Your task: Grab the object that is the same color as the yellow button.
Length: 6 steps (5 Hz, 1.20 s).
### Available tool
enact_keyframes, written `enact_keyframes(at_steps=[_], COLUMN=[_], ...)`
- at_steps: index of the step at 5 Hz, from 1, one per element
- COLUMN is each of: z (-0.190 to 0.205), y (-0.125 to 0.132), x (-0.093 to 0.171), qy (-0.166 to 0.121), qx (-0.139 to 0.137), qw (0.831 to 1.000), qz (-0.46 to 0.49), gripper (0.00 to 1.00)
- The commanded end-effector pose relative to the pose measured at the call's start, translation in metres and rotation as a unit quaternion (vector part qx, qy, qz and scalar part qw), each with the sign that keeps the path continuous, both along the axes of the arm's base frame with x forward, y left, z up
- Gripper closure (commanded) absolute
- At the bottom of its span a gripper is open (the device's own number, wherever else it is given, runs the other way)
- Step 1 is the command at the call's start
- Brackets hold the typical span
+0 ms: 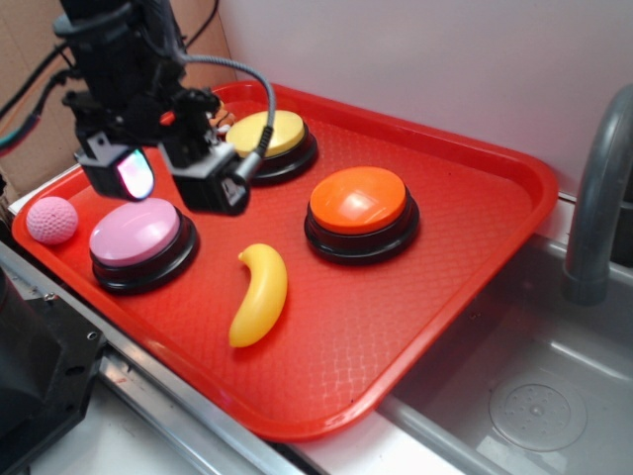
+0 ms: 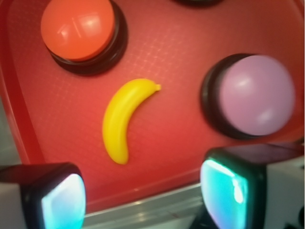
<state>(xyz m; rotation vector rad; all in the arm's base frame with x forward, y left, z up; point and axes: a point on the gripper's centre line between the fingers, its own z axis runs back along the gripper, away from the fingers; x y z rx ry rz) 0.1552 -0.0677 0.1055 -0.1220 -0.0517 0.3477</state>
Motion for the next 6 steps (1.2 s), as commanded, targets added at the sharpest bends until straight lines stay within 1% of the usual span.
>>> enact_keyframes(at_steps=[1,2,3,4,5,6], z=[-0.047,-0.067,-0.08,-0.09,-0.094,-0.087], y=[-0.019,-0.021,-0.023,-0.027,-0.029,-0.027], x=[0.023,0.029,0.031,0.031,0.03,0.031], qy=[-0.021,-0.022,-0.009,-0.008,-0.006,-0.008], qx=[0.022,0.002,-0.011,-0.009,-0.01,-0.011], qw=[0.999,0.999,0.999,0.999,0.999,1.0], qz=[0.041,0.042,0.041,0.041,0.039,0.027], gripper=[0.0,0.0,0.0,0.29,1.0,1.0])
